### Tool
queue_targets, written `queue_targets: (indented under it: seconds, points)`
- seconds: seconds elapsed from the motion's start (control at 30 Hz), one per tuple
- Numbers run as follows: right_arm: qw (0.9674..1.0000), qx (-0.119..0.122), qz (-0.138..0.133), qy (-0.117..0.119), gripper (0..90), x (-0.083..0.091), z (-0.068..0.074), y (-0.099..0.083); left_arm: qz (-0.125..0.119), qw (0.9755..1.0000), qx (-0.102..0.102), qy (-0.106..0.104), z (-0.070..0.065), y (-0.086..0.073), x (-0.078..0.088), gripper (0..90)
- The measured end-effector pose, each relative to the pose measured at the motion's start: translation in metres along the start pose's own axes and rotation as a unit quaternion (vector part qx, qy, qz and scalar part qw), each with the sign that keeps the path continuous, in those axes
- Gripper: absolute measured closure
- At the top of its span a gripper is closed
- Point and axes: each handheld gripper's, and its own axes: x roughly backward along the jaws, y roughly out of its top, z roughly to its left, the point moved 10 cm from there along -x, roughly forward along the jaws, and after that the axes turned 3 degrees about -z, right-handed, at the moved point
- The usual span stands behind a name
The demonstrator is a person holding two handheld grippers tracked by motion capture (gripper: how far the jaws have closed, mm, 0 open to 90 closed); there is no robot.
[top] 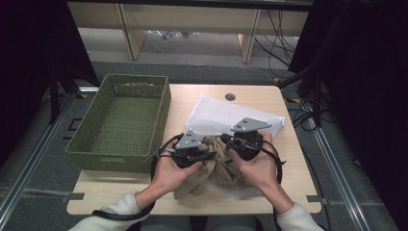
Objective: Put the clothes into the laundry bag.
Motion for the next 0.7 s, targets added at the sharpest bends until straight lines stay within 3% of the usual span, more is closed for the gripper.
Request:
queue_targets:
  seconds: [0.17, 0.27, 0.3, 0.33, 0.4, 0.57, 0.7]
  points:
    - [0.9998, -0.018, -0.001, -0.004, 90.0, 0.002, -0.004, 0.0, -0.004, 1.0, -0.005, 0.001, 0.0, 0.008, -0.002, 86.6]
    - [0.9999, -0.011, 0.001, -0.004, 90.0, -0.001, -0.008, -0.002, 0.006, 1.0, -0.005, 0.006, 0.003, 0.003, -0.009, 86.5]
    - [0.9997, -0.022, 0.005, -0.005, 90.0, -0.001, -0.008, -0.003, 0.013, 0.9999, -0.007, 0.006, 0.003, 0.0, -0.012, 86.5]
    - [1.0, -0.009, 0.003, -0.003, 90.0, -0.003, -0.009, -0.004, 0.015, 0.9999, -0.006, 0.005, 0.004, -0.002, -0.014, 86.5]
    - [1.0, -0.007, 0.005, -0.002, 90.0, -0.004, -0.009, -0.005, 0.019, 0.9998, -0.009, 0.007, 0.005, -0.003, -0.016, 86.4]
    - [0.9999, -0.015, 0.005, -0.002, 90.0, -0.005, -0.009, -0.005, 0.017, 0.9998, -0.007, 0.008, 0.006, -0.003, -0.024, 86.3]
    - [0.9998, -0.015, 0.007, -0.007, 90.0, -0.004, -0.008, -0.006, 0.033, 0.9993, -0.016, 0.011, 0.009, -0.01, -0.036, 86.1]
